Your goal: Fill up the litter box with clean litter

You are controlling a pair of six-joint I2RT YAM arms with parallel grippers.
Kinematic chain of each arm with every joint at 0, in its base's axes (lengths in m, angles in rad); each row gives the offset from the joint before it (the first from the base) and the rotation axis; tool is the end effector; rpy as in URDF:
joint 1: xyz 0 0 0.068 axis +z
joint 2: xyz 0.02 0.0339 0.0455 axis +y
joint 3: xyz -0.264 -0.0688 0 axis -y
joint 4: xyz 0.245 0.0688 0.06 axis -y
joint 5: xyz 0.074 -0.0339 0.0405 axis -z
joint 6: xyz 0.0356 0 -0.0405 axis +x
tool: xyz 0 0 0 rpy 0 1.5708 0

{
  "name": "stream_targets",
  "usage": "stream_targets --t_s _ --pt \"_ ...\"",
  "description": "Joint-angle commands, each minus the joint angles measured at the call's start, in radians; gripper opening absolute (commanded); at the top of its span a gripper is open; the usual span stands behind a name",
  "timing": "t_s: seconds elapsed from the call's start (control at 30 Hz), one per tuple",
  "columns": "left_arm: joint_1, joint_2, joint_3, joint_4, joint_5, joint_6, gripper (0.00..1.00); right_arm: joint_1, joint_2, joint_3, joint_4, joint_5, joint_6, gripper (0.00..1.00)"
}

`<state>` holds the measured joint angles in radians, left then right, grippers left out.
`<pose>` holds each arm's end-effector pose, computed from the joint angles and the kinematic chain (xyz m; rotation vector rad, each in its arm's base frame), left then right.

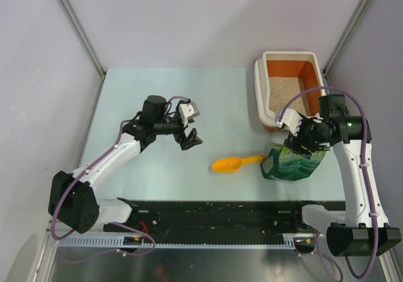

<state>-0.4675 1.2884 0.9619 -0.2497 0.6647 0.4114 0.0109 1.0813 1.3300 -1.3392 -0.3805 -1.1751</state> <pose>0.2430 -0.1473 0.2897 1.2262 1.7008 -0.7424 0.1679 0.0151 0.3700 -1.5169 2.0368 0.0666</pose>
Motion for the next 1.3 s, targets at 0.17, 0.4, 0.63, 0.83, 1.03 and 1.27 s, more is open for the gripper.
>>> stream_targets --t_s 0.17,0.4,0.63,0.83,1.03,1.27 --pt "-0.007 0.002 -0.014 0.010 -0.001 0.047 1.00 0.046 0.014 -0.080 -0.179 -0.023 -0.029 0.61" --pt "-0.005 -0.001 0.011 0.010 -0.074 0.009 1.00 0.159 0.104 -0.087 -0.163 -0.038 0.031 0.02" --pt "0.007 -0.057 -0.006 -0.003 -0.169 0.003 1.00 0.302 0.132 -0.037 0.030 -0.112 0.218 0.00" --pt "0.026 -0.101 -0.043 -0.019 -0.194 -0.002 1.00 0.374 0.221 0.054 0.176 -0.142 0.299 0.00" --pt "0.046 -0.159 -0.081 -0.036 -0.203 -0.023 1.00 0.460 0.368 0.184 0.290 -0.141 0.325 0.00" --pt "0.072 -0.221 -0.141 -0.039 -0.197 -0.033 1.00 0.527 0.592 0.461 0.324 -0.132 0.390 0.00"
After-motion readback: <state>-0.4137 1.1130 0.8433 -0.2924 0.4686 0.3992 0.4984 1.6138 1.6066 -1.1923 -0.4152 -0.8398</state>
